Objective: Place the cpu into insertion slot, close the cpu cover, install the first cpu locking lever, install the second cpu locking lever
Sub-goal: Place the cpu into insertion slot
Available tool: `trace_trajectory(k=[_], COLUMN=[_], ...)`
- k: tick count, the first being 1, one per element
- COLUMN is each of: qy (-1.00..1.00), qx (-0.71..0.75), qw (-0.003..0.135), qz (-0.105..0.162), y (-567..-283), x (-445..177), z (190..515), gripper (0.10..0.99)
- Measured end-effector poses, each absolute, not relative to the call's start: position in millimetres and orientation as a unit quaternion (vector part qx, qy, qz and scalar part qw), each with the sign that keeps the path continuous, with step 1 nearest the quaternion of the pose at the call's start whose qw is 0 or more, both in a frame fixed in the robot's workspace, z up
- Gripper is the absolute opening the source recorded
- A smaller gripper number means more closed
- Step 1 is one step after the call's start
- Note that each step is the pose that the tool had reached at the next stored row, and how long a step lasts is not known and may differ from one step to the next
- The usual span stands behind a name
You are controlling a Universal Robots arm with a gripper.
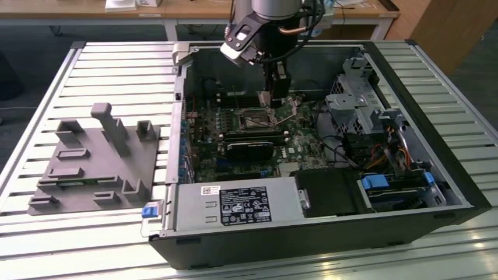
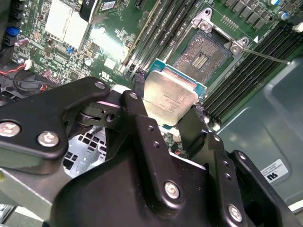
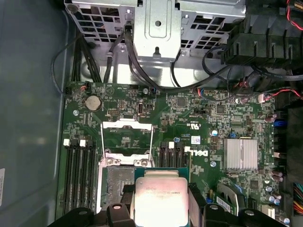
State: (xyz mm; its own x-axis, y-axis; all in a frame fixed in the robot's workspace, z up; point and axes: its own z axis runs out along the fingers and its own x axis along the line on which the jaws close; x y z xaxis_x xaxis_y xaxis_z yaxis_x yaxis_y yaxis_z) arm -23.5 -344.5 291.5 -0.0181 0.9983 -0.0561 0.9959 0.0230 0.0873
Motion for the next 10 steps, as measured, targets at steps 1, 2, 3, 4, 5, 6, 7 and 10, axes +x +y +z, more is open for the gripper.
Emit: trace_trajectory(k=[1,2,3,4,5,6,7,10], qy=[0.713,0.713,0.713,0.713,0.713,0.713,0.713,0.713], qx=[0.699,0.699,0.699,0.699,0.699,0.699,0.699,0.699], qw=[0.051,0.051,0.051,0.052,0.052,0.052,0.052,0.053], qz=[0.011,0.011,0.011,0.010,0.010,0.010,0.010,0.009], y=[-344.5,-344.5,-344.5,-344.5,-344.5,-344.5,-344.4,-344.4], x=[-23.5,-23.5,-23.5,-23.5,-23.5,-23.5,-23.5,-23.5], z=[290.8,290.1,289.4,288.7,288.0,287.3,286.5,284.4], gripper=[0.533,0.533,0.533,0.533,0.533,0.533,0.533,0.533])
